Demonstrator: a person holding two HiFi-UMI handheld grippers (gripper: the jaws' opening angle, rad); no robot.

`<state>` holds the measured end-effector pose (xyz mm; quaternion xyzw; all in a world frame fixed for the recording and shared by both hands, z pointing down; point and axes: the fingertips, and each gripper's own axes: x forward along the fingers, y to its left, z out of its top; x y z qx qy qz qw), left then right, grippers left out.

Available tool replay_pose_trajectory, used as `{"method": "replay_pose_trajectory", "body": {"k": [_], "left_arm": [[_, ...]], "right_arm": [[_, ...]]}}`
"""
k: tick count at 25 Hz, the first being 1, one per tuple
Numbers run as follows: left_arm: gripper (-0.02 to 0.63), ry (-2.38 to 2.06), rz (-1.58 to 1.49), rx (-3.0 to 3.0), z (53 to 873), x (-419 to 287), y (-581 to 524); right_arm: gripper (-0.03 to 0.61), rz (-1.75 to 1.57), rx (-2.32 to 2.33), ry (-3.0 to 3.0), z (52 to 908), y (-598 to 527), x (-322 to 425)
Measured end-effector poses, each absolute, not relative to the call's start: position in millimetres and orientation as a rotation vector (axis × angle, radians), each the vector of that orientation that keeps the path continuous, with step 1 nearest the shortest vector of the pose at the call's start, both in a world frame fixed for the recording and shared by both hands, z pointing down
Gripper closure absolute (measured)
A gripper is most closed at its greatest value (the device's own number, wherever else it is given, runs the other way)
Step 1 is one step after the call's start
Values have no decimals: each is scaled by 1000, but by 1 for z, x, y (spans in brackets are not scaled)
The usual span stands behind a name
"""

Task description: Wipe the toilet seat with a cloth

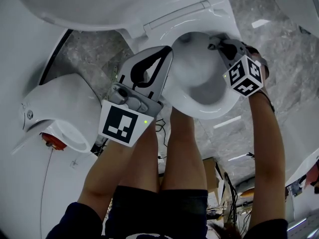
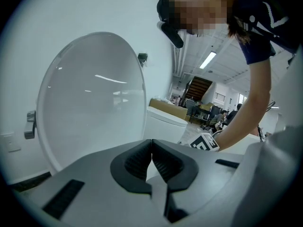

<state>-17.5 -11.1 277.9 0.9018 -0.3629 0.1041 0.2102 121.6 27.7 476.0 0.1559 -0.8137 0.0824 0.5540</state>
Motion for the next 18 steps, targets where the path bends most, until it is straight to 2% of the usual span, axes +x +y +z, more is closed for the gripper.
{"method": "replay_pose_trajectory", "body": {"k": [9, 18], "left_arm": [[592, -1003, 275, 2512, 277, -15, -18], [594, -988, 289, 2512, 281, -13, -15]], "right_arm": [[552, 412, 353, -1958, 459, 91, 176], [552, 315, 612, -2179, 444, -24, 140]]}}
